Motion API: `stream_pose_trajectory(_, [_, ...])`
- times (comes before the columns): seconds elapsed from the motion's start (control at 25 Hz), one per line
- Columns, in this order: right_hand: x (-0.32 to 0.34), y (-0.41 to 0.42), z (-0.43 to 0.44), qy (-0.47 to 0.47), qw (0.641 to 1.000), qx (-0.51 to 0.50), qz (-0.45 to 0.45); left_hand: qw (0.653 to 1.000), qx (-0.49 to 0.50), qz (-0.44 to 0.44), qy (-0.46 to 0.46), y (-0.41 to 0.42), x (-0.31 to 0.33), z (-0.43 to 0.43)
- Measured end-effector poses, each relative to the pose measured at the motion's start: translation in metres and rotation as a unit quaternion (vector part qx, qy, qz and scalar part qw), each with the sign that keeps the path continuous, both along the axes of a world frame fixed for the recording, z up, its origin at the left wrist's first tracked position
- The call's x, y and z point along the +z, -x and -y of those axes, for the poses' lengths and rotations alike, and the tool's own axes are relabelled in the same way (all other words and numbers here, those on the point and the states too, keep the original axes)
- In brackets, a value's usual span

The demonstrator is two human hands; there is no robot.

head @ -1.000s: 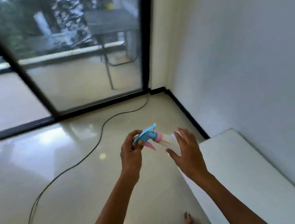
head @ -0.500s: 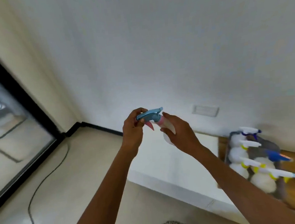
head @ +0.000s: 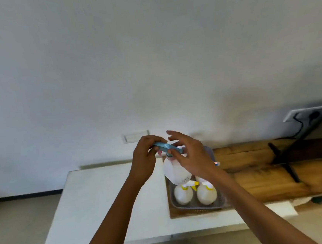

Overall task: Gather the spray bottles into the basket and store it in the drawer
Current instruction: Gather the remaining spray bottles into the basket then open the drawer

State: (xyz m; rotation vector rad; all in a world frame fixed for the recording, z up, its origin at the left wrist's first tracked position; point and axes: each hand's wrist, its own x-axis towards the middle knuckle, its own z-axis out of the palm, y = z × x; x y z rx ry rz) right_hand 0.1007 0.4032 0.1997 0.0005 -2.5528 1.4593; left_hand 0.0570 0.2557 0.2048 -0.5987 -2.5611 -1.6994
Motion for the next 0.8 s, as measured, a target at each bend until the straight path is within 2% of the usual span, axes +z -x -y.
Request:
stream_pose_trajectory(0.2, [0.002, 0.005, -0.063, -0.069, 0.99, -0.114, 0.054, 0.996, -0.082, -0.015, 0.035, 0.021, -0.01, -0.083])
stream_pose_trajectory(0.4, [-0.01, 0.031, -0.1, -0.115, 0.965, -0.218, 0.09, 0.991, -0.123, 0.05, 0.006, 0.044, -0.03, -0.131])
stream_pose_trajectory(0.56, [-0.021, 0.054, -0.13, -0.074, 0.934, -0.328, 0.116, 0.989, -0.106, 0.103, 0.014, 0.071, -0.047, -0.136])
stream_pose_trajectory(0.68, [-0.036, 0.073, -0.145, -0.029, 0.898, -0.419, 0.133, 0.985, -0.09, 0.136, 0.047, 0.087, -0.064, -0.123])
stream_pose_trajectory(0.8, [-0.059, 0.094, -0.159, 0.041, 0.859, -0.469, 0.201, 0.983, -0.075, 0.157, 0.063, 0.099, -0.077, -0.113])
